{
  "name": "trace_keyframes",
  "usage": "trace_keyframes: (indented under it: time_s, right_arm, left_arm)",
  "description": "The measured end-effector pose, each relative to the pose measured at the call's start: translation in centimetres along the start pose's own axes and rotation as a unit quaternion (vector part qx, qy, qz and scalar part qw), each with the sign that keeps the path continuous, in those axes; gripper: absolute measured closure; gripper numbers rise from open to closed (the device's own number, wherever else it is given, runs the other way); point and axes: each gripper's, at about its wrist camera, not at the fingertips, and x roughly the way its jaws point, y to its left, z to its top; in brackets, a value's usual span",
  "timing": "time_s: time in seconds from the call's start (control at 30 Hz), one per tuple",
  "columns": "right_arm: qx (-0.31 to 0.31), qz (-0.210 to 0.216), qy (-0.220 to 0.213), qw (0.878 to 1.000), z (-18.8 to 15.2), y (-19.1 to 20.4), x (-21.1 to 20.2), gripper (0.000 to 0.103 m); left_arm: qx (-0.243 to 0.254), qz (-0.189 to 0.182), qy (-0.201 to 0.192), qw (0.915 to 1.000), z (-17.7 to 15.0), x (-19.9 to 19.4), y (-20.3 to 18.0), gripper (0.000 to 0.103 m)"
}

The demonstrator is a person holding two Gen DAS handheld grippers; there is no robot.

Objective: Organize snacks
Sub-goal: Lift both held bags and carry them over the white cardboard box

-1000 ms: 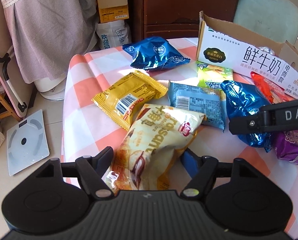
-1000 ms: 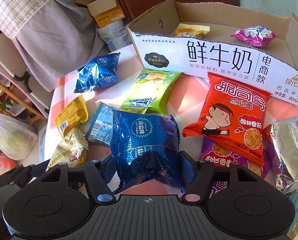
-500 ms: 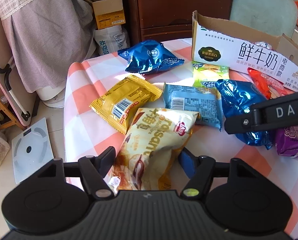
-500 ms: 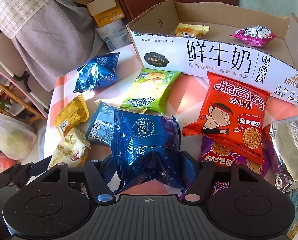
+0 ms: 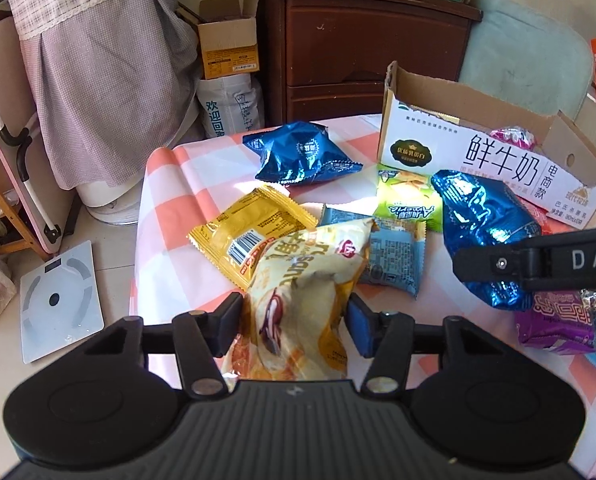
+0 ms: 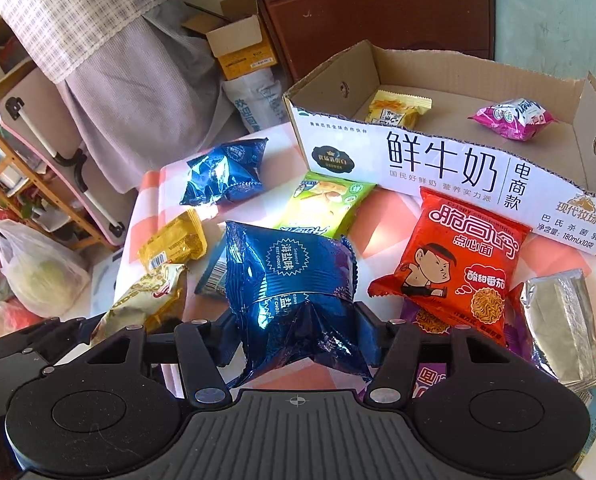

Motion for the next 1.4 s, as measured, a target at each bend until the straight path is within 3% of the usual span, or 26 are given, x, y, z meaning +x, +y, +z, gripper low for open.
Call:
trace_keyframes:
  time_s: [0.47,0.67,1.03,1.4]
  right_arm:
    - [0.000,0.008,-0.033,0.999,0.7,-0.6,-2.7,0.054]
    - [0.044,0.031,-0.028,0.998,1.2,-2.2,-3.0,0.056]
    - [0.051,0.034,-0.104,0.993,2.9,-3.7,-7.1,0.056]
    - [0.080,-0.007,-0.174,0.981,4.4,-7.2,-9.9,0.056]
  left_arm:
    - [0.001,-0.004,-0.040,0.9992,2.3,-2.9,-2.4,0.049]
    - [-0.010,-0.002,-0.038,0.9992,2.9,-3.0,-3.0,0.049]
    - [-0.011,-0.002,-0.067,0.9977,5.7,-4.3,-3.8,0.049]
    - [0.013,-0.023,-0.091,0.9955,9.6,-3.1,-6.9,0.049]
